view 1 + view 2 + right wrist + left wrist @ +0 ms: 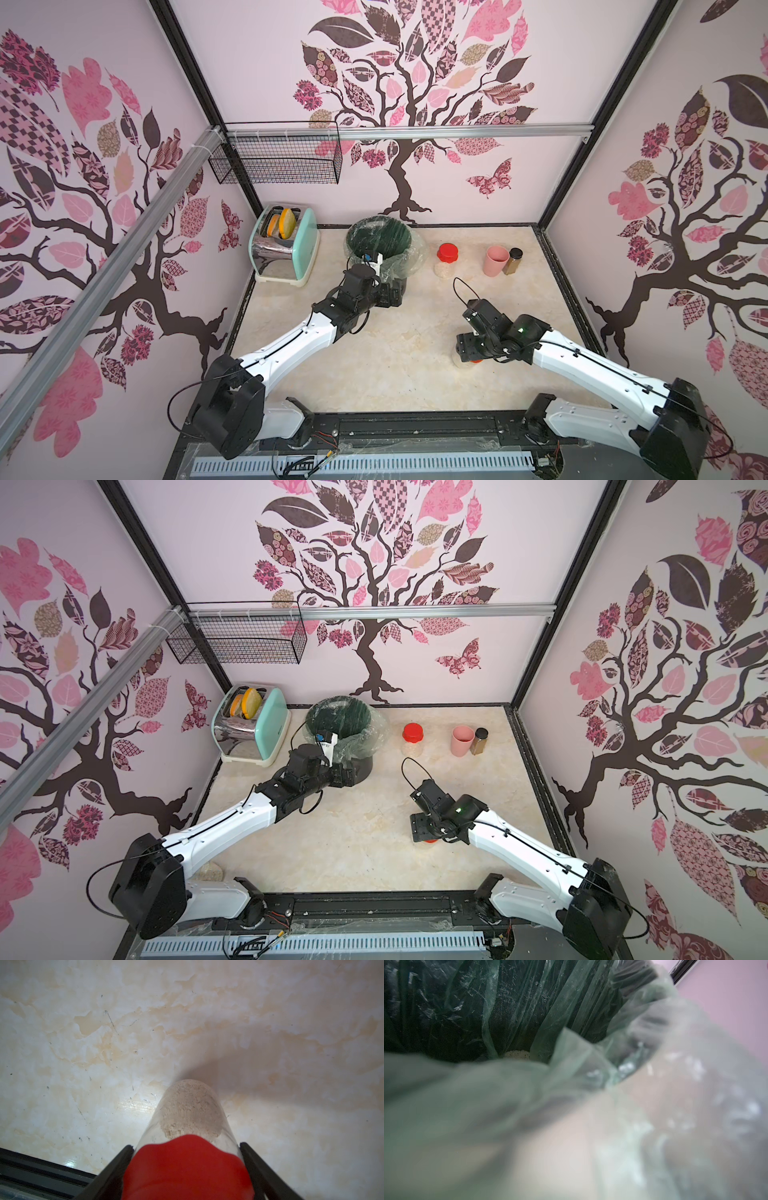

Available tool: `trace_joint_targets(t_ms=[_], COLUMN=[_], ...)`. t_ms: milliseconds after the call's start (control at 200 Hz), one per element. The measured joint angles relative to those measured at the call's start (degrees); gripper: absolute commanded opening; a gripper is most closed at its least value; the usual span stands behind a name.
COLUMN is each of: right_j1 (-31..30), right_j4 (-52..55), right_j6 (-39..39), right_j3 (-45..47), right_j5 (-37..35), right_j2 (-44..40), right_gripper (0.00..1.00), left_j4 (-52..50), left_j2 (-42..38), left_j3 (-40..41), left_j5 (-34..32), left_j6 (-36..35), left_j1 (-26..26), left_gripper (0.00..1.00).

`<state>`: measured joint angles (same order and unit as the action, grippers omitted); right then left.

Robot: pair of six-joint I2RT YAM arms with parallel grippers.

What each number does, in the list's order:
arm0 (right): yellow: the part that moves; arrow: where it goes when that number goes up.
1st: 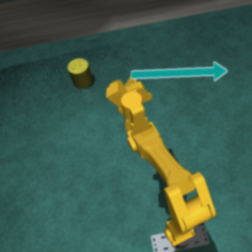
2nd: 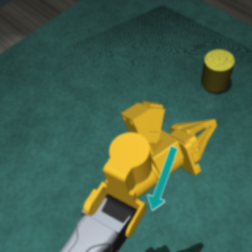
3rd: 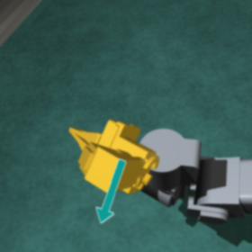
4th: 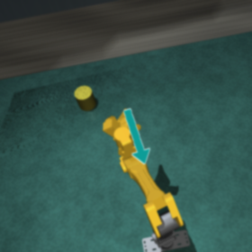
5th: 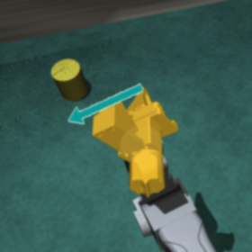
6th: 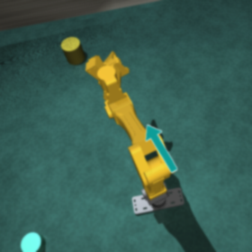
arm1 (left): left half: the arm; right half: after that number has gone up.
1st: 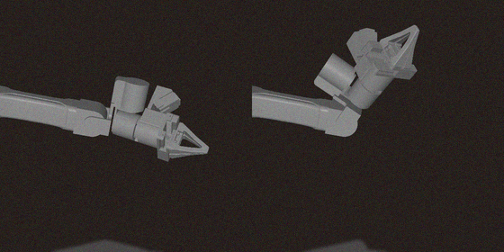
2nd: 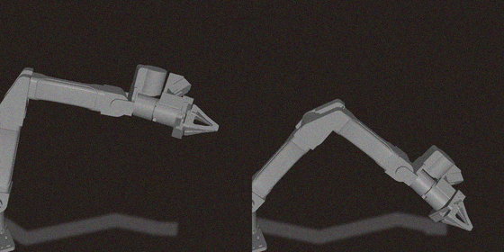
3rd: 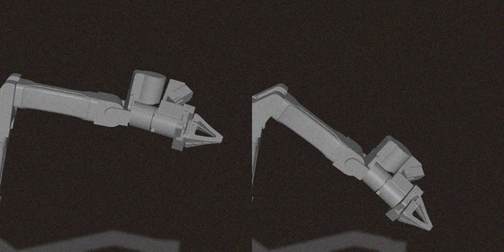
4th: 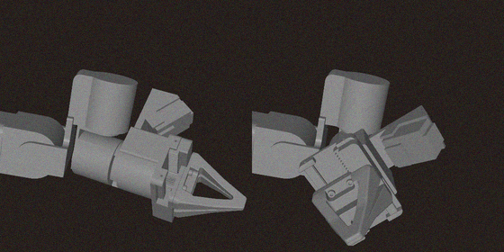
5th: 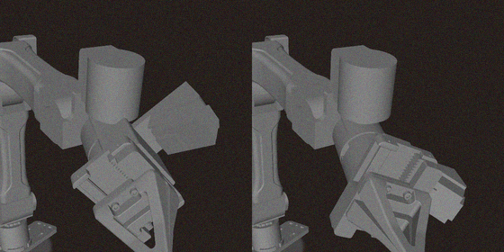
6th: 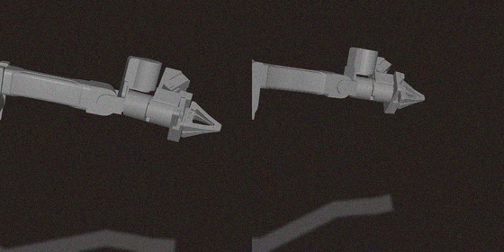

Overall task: Empty expired oatmeal from jars
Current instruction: Move the trash bin to the center of the board.

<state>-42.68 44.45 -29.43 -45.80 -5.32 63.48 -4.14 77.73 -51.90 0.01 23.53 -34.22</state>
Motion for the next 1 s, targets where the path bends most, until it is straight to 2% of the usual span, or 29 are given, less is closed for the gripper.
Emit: trace_joint_targets(t_ms=[220,475,560,645,840,1000], right_j1=[0.00,0.00,0.00,0.11,1.20,2.36], right_j4=[-2.23,-2.54,-2.78,-3.23,-3.37,-2.67], right_j6=[2.97,6.05,7.23,8.68,11.34,12.28], right_j3=[0.00,-2.29,-3.89,-5.46,-8.74,-11.54], right_j5=[1.25,3.87,5.64,7.80,13.11,18.43], right_j2=[0.94,1.88,1.88,1.88,1.25,1.09], right_gripper=[0.74,0.74,0.74,0.74,0.74,0.74], left_j4=[-0.15,-5.18,-5.27,-3.41,1.60,5.73], left_j2=[-0.24,-13.88,-19.26,-23.96,-27.02,-33.57], left_j3=[-2.05,4.04,6.99,11.37,20.74,27.47], left_j5=[-2.56,-7.54,-8.09,-8.90,-11.47,-11.65], left_j6=[-1.70,-8.98,-11.39,-12.44,-15.91,-18.25], left_j1=[-0.79,-8.22,-10.14,-14.16,-24.61,-26.05], left_gripper=[0.98,0.98,0.98,0.98,0.98,0.98])
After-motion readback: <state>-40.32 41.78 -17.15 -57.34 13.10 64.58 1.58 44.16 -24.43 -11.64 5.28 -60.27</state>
